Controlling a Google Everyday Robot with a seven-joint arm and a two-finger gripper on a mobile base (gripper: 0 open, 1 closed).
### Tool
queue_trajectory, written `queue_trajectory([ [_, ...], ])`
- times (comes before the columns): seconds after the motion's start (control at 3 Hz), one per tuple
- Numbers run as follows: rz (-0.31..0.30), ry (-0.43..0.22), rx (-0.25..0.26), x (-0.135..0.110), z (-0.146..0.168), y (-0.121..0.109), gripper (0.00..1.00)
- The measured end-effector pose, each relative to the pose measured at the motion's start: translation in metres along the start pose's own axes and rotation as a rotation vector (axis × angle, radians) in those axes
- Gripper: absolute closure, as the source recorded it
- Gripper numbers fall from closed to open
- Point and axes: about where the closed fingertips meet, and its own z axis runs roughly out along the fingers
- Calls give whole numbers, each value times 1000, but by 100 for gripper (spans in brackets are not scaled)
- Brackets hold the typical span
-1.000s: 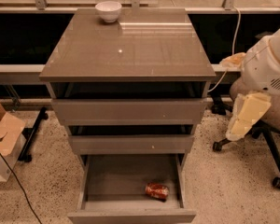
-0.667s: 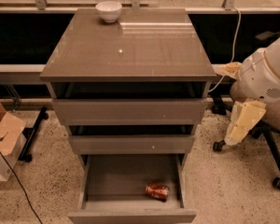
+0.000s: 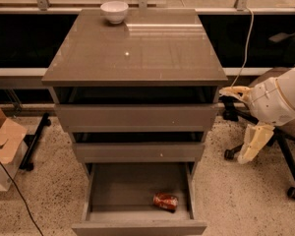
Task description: Pick coke can from bottom drawer and place on counter
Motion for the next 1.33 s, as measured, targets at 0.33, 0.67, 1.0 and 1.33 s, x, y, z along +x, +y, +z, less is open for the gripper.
queue_trajectory([
  [0.33, -2, 5, -2, 2, 8, -2, 0],
  [0.67, 2, -11, -17, 15, 28, -5, 0],
  [1.0, 1, -8, -33, 28, 56, -6, 0],
  [1.33, -1, 3, -38, 42, 85, -3, 0],
])
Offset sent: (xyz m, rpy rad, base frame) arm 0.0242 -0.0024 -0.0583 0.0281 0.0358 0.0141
